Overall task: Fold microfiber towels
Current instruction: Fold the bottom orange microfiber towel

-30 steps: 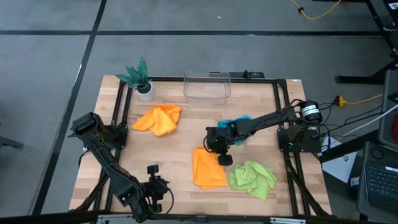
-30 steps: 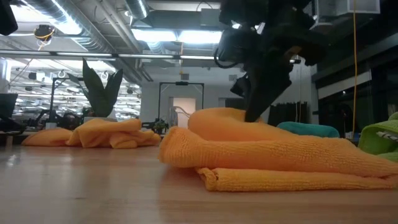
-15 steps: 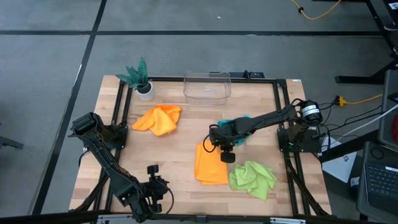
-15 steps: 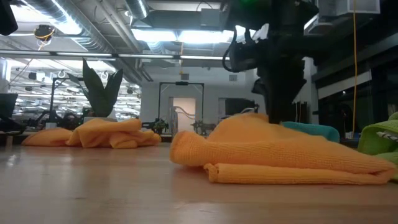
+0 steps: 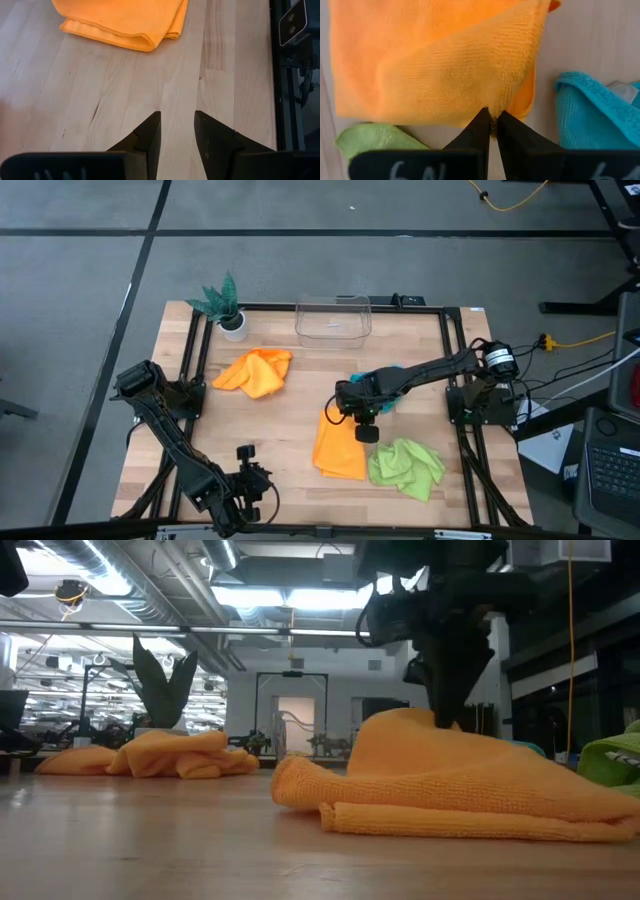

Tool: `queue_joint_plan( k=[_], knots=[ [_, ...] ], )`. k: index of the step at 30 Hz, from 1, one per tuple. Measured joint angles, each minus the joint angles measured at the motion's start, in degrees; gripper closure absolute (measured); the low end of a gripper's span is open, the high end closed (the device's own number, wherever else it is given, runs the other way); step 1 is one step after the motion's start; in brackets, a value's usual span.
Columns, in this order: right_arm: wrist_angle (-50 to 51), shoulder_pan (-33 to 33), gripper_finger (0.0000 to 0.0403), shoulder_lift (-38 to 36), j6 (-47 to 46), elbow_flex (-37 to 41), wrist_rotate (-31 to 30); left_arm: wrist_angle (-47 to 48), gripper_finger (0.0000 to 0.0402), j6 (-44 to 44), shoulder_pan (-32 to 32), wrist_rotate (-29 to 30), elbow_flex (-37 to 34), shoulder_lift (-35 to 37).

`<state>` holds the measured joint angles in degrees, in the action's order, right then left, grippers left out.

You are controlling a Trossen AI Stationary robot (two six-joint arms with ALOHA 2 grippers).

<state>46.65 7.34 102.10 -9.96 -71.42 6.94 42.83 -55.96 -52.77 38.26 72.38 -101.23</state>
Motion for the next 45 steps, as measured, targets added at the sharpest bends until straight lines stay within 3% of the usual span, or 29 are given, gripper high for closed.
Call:
queue_joint_plan(
  k=[8, 16, 20, 25, 32, 36, 40, 45],
  knots=[
    [0.75, 0.04, 0.0353, 0.0, -1.26, 0.0, -0.74, 0.0, 0.0292, 0.04, 0.0, 0.0, 0.0, 0.0],
    [0.45, -0.05, 0.0232, 0.0, -1.81, 0.02, -6.22, 0.02, 0.0292, 0.07, 0.0, 0.0, 0.0, 0.0],
    [0.22, -0.05, 0.0198, 0.0, -2.34, 0.05, -6.33, 0.0, 0.0292, 0.07, 0.0, 0.0, 0.0, 0.0],
    [-0.74, -0.03, 0.0195, 0.06, -9.66, -1.49, -7.89, 0.0, 0.0292, 0.07, 0.0, 0.0, 0.0, 0.0],
    [0.61, 4.31, 0.0215, 0.07, -12.32, -9.86, -18.82, 0.0, 0.0292, -0.41, 0.0, 0.01, 0.0, 0.0],
    [-0.65, 10.92, 0.0223, 0.02, -16.21, -9.09, -29.65, -0.03, 0.0292, -0.52, 0.0, 0.01, 0.0, 0.0],
    [-14.56, 17.66, 0.0224, 0.02, -23.94, -2.82, -37.25, -0.03, 0.0292, -0.49, 0.0, 0.47, 0.0, 0.0],
    [-40.54, 22.09, 0.0225, 2.72, -25.81, 6.71, -37.05, -0.04, 0.0292, -0.47, 0.56, 1.53, 0.0, 0.0]
  ],
)
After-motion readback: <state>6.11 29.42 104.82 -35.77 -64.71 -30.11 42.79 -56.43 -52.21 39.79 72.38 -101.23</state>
